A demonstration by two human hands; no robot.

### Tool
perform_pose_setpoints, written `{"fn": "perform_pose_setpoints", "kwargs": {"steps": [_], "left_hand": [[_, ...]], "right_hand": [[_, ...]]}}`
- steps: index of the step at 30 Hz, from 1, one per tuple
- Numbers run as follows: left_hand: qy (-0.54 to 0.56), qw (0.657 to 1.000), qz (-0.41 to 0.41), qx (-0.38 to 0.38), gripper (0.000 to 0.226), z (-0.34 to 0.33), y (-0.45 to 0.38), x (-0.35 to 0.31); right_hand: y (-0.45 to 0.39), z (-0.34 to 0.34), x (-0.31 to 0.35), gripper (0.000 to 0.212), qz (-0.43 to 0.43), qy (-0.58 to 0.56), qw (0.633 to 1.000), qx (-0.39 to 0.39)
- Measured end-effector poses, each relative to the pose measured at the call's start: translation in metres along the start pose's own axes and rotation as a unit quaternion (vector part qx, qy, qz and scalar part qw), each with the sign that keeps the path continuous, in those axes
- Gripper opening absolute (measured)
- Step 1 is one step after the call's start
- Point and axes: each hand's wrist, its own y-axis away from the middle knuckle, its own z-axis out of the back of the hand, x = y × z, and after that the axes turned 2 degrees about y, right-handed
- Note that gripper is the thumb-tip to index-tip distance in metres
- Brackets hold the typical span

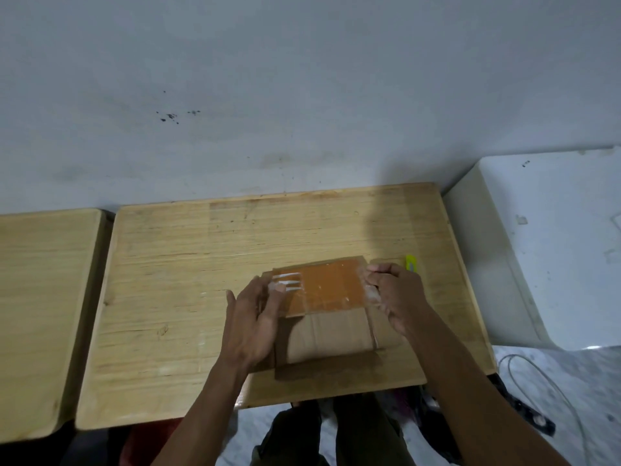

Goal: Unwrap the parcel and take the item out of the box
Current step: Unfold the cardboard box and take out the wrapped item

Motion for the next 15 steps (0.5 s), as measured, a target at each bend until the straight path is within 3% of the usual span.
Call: {"fn": "perform_pose_setpoints", "kwargs": {"steps": [7, 15], "left_hand": [[0.042, 0.999, -0.016, 0.004, 0.082, 0.011, -0.012, 0.005], [0.049, 0.992, -0.005, -0.112, 0.062, 0.002, -0.051, 0.002]], "right_hand": [[-0.006, -0.006, 0.026, 0.008, -0.056, -0.067, 0.994, 0.067], [-0.014, -0.014, 0.043, 0.022, 0.029, -0.020, 0.994, 0.099]]}}
